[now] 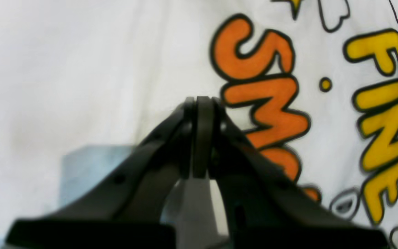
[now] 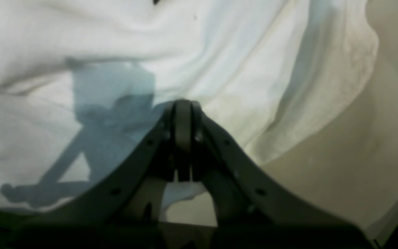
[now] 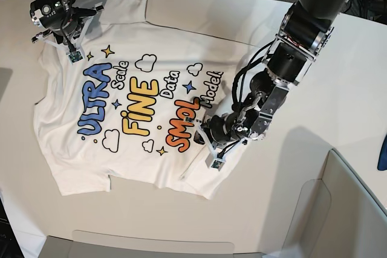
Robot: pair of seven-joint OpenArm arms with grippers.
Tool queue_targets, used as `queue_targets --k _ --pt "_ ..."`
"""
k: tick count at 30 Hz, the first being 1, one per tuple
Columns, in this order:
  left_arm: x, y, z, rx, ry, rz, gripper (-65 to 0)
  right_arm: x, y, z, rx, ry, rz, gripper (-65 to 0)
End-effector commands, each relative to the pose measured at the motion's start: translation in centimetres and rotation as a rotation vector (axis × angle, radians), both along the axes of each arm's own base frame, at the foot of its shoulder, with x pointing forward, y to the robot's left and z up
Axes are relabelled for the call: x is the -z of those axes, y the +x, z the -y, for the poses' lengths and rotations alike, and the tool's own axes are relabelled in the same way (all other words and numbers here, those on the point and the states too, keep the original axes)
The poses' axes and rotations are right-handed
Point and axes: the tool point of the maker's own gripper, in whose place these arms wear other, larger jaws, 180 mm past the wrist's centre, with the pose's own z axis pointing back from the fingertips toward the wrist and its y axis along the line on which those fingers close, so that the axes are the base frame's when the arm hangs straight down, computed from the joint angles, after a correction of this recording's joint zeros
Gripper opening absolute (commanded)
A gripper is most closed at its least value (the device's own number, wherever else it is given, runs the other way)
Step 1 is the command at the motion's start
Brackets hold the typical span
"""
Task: Layout the t-shirt on the table in an organized manner, then fold the t-shirt properly
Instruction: 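Release the left gripper and move it to the shirt's hem corner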
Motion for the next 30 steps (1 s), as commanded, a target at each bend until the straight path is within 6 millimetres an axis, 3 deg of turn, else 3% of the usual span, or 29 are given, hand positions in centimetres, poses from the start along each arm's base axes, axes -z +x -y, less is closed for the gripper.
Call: queue_targets --k 1,4,7,14,19,26,30 --pt "-1.6 1.7 -0.4 -0.013 0.005 0.047 -65.0 -0.4 0.1 0.3 -0.006 -0.013 0.013 -65.0" --pt "-0.6 1.8 -1.4 -0.037 0.02 0.039 -65.0 -0.3 0.0 0.3 -0.005 -0.013 0.008 -65.0" --pt "-1.1 3.0 -2.6 -0.062 0.039 0.049 -65.0 0.5 -0.9 0.7 0.005 -0.017 -0.026 -65.0" --pt "-1.6 4.5 -7.8 -0.115 0.14 0.078 -65.0 1.2 -1.8 0.3 0.017 0.0 -0.051 -65.0" --pt "-1.8 5.7 -11.5 -0.16 0.363 0.162 -65.0 1.6 -2.7 -0.1 0.021 0.011 -0.072 -65.0" --pt "-5.6 8.2 -18.0 -0.303 0.676 0.393 -65.0 1.9 -3.3 -0.2 0.023 0.013 -0.089 -65.0" --pt "-9.6 9.9 -21.6 -0.43 0.677 0.459 -65.0 1.9 -3.6 -0.1 0.021 0.01 -0.095 -65.0"
